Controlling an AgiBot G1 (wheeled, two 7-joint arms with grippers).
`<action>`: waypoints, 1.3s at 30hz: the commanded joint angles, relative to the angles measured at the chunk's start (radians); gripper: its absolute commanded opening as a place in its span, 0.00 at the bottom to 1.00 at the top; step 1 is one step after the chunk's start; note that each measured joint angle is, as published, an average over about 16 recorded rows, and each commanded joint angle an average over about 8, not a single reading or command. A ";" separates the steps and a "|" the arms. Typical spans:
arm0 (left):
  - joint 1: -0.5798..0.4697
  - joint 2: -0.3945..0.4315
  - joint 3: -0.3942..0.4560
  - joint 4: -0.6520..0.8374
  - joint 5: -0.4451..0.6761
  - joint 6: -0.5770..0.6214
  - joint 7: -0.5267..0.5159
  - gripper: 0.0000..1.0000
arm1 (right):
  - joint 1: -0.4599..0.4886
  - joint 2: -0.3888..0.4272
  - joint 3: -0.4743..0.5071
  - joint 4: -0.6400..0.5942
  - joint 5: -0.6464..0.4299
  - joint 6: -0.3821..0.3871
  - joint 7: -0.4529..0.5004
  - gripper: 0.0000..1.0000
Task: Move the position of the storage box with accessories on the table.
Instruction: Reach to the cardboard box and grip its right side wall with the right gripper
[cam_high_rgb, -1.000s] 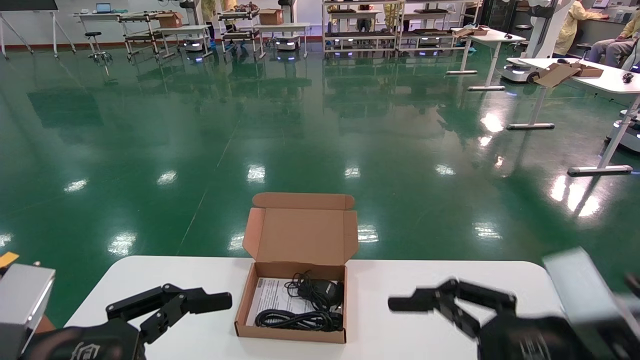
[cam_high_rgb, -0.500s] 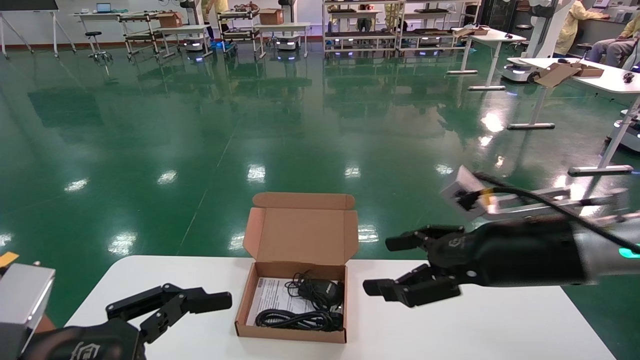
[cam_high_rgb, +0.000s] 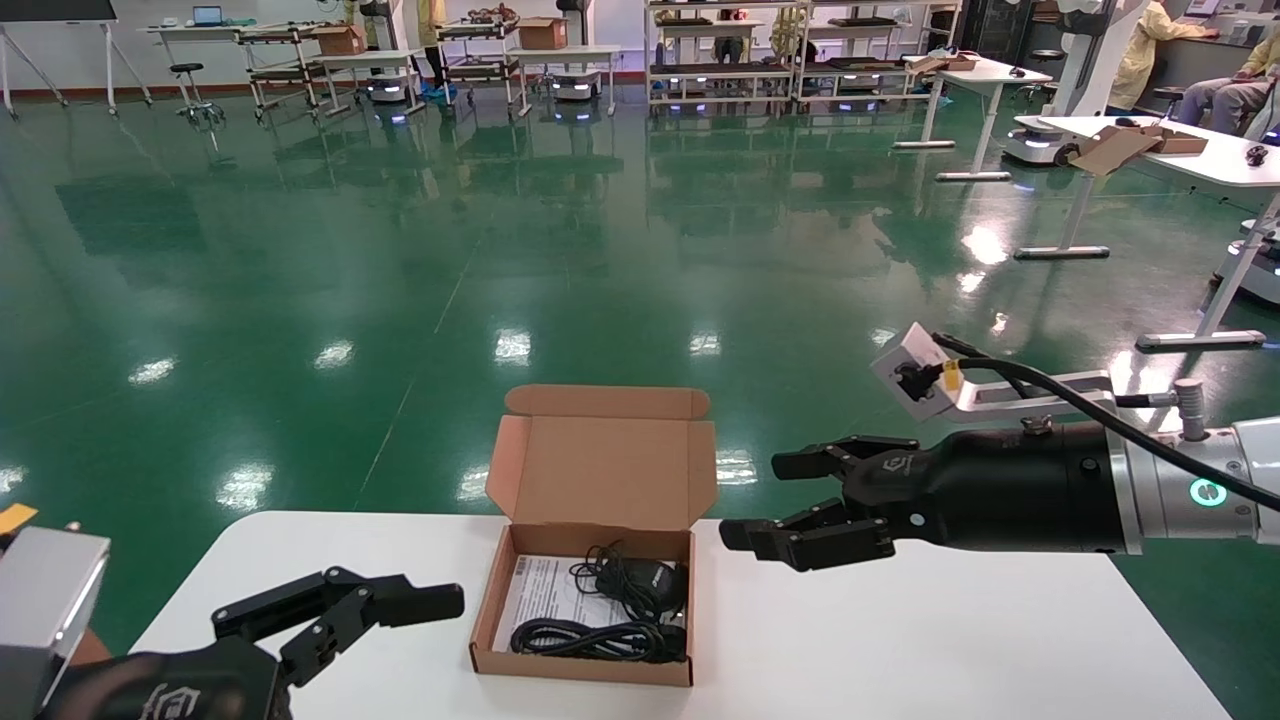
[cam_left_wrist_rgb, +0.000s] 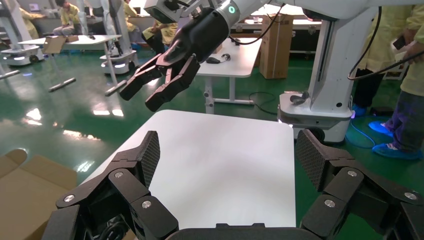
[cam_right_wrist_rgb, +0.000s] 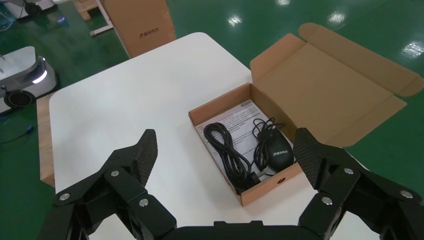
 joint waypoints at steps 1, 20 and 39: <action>0.000 0.000 0.000 0.000 0.000 0.000 0.000 1.00 | -0.003 0.005 0.001 0.015 0.003 -0.003 0.004 1.00; 0.000 0.000 0.000 0.000 0.000 0.000 0.000 1.00 | 0.026 -0.129 0.004 -0.238 0.012 0.166 0.169 1.00; 0.000 0.000 0.000 0.000 0.000 0.000 0.000 1.00 | 0.042 -0.305 -0.107 -0.377 -0.150 0.315 0.324 1.00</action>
